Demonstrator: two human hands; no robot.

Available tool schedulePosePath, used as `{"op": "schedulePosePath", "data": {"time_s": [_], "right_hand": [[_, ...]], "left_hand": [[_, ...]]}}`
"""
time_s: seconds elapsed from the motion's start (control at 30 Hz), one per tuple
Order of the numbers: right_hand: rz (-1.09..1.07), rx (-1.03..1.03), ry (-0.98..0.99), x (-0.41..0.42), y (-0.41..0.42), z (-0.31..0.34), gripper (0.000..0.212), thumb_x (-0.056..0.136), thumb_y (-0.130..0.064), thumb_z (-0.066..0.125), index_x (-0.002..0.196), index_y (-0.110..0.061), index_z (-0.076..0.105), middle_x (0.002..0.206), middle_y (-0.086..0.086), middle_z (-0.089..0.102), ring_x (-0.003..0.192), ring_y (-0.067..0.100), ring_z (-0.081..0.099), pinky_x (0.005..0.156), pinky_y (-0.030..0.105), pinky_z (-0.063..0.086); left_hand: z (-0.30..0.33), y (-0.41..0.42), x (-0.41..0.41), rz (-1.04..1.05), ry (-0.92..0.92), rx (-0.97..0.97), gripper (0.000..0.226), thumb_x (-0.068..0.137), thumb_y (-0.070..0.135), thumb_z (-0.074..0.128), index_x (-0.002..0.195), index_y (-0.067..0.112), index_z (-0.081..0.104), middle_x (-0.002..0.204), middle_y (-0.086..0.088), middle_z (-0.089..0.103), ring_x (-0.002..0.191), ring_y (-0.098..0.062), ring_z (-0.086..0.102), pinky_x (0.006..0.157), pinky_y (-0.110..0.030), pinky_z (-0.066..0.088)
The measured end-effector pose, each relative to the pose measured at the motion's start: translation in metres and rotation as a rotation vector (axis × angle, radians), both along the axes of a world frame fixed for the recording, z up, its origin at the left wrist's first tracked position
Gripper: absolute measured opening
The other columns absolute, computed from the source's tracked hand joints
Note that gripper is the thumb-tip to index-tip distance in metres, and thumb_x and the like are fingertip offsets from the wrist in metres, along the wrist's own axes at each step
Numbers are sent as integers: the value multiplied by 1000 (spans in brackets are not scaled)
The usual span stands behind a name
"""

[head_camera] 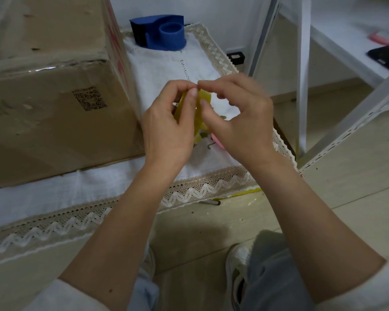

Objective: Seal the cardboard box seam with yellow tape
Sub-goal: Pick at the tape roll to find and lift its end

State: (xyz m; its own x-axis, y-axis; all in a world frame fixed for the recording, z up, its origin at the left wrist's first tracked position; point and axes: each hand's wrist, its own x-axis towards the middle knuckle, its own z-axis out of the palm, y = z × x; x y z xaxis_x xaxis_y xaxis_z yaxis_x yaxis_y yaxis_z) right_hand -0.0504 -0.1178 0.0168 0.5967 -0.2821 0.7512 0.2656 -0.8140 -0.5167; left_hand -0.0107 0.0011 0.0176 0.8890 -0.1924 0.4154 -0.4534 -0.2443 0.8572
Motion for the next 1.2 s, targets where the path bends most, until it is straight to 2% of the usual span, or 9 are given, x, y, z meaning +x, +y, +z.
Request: {"op": "schedulePosePath", "data": {"time_s": [0.23, 0.37, 0.47, 0.67, 0.8, 0.9, 0.97, 1.1, 1.2], "right_hand": [[-23, 63, 25, 2, 1, 0, 15, 90, -19, 70, 104, -15, 75, 90, -2, 73, 82, 11, 65, 73, 21, 50], [-87, 49, 15, 4, -2, -1, 16, 92, -15, 65, 105, -13, 74, 90, 1, 71, 85, 16, 65, 75, 31, 53], [-84, 8, 29, 4, -4, -3, 13, 92, -17, 63, 97, -12, 74, 91, 4, 67, 87, 21, 63, 74, 36, 52], [-49, 22, 92, 1, -8, 1, 11, 91, -14, 61, 95, -14, 71, 91, -3, 70, 87, 15, 62, 74, 24, 47], [14, 36, 153, 2, -8, 2, 17, 94, -13, 58, 105, -15, 71, 95, -2, 70, 87, 12, 62, 77, 19, 44], [56, 193, 254, 2, -7, 8, 16, 95, -13, 58, 102, -18, 71, 91, -8, 68, 82, 0, 60, 73, 7, 39], [76, 374, 304, 2, -6, 11, 13, 95, -13, 59, 100, -21, 69, 83, -16, 64, 75, -5, 57, 69, 7, 40], [39, 579, 289, 3, -9, 14, 16, 87, -19, 72, 99, -23, 62, 69, -13, 55, 66, -2, 53, 70, 15, 46], [4, 684, 299, 4, -12, 15, 29, 80, -26, 80, 99, -24, 59, 73, -9, 47, 63, -1, 47, 66, 15, 44]], "left_hand": [[0, 0, -2, -39, -34, 35, 13, 101, 25, 53, 110, 20, 62, 83, 17, 61, 74, 3, 57, 68, -14, 44], [1, -2, -3, -56, 12, 32, 29, 99, 28, 57, 122, 17, 44, 89, 9, 68, 69, -3, 57, 67, -26, 46], [2, -1, -1, -63, 57, 32, 27, 98, 26, 58, 121, 20, 45, 91, 12, 67, 68, -2, 54, 68, -20, 44], [3, 0, -3, -111, 87, 36, 32, 92, 17, 63, 120, 22, 48, 99, 10, 67, 67, 3, 54, 61, -6, 40], [-1, -1, -1, -78, 28, 33, 32, 90, 8, 63, 119, 17, 50, 105, 10, 66, 83, 4, 59, 74, -2, 40], [-4, -2, 0, -51, -47, 41, 33, 88, 6, 62, 119, 13, 51, 105, 10, 65, 101, -2, 63, 91, -18, 48], [-5, -4, 0, -42, -71, 36, 35, 86, 5, 62, 118, 15, 51, 105, 10, 65, 106, -7, 64, 96, -27, 50], [-6, -5, -1, -62, -49, -30, 37, 86, -2, 62, 117, 15, 50, 106, 3, 68, 107, -10, 65, 92, -16, 46], [-3, -3, -2, -68, -23, -72, 38, 87, -2, 63, 114, 20, 47, 106, -1, 71, 106, -10, 65, 91, -13, 44]]}}
